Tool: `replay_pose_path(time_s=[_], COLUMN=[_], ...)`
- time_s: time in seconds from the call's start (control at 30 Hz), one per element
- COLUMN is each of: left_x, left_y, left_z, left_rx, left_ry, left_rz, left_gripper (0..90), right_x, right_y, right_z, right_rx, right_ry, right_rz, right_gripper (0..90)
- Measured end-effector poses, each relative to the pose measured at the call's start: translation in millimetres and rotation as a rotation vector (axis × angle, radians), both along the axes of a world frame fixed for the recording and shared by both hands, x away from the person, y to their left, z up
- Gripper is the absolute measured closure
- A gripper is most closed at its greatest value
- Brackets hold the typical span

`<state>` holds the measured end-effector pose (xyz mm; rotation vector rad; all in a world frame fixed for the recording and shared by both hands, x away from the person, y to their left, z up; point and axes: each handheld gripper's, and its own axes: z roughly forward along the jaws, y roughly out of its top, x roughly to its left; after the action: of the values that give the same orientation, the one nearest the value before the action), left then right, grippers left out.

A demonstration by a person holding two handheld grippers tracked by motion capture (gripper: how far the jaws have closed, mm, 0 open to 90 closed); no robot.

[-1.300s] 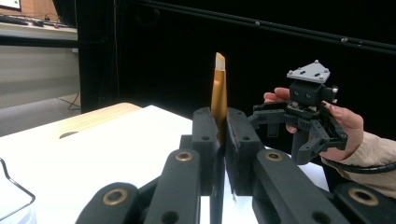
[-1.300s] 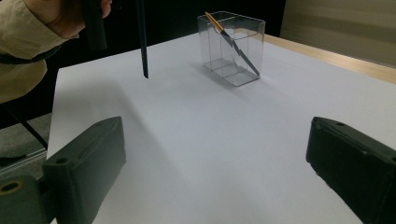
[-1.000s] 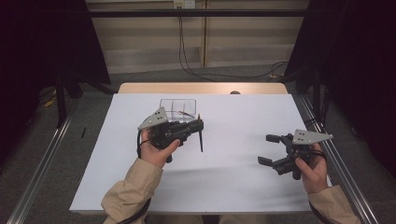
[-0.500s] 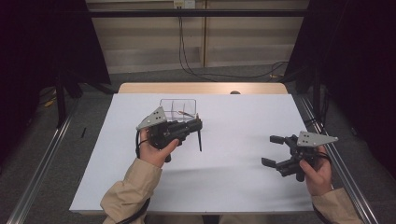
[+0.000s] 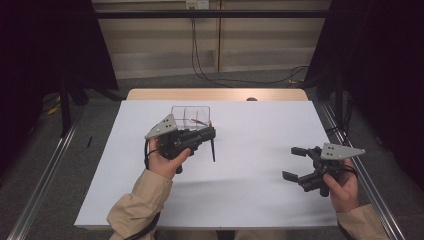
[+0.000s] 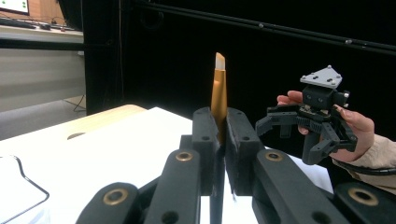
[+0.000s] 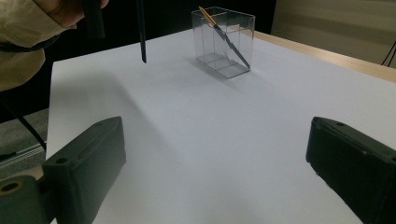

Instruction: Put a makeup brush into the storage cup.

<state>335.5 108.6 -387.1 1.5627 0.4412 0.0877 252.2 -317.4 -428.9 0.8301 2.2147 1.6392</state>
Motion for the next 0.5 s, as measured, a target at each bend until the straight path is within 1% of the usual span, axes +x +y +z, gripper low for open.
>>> replay_pose_path(time_s=[0.13, 0.33, 0.5], left_x=[0.2, 0.1, 0.7], left_y=[0.5, 1.4, 2.2], left_z=[0.4, 0.7, 1.6], left_rx=[0.003, -0.007, -0.004], left_ry=[-0.002, 0.003, -0.003], left_rz=[-0.001, 0.004, 0.004], left_gripper=[83.6, 83.6, 83.6], right_x=[-1.8, -5.0, -7.3], right_y=[-0.7, -2.2, -3.3], right_z=[-0.5, -1.3, -1.2], right_rx=[-0.007, -0.011, -0.012], right_ry=[0.0, 0.004, 0.003], right_rz=[0.0, 0.001, 0.001], right_gripper=[4.1, 4.1, 4.1])
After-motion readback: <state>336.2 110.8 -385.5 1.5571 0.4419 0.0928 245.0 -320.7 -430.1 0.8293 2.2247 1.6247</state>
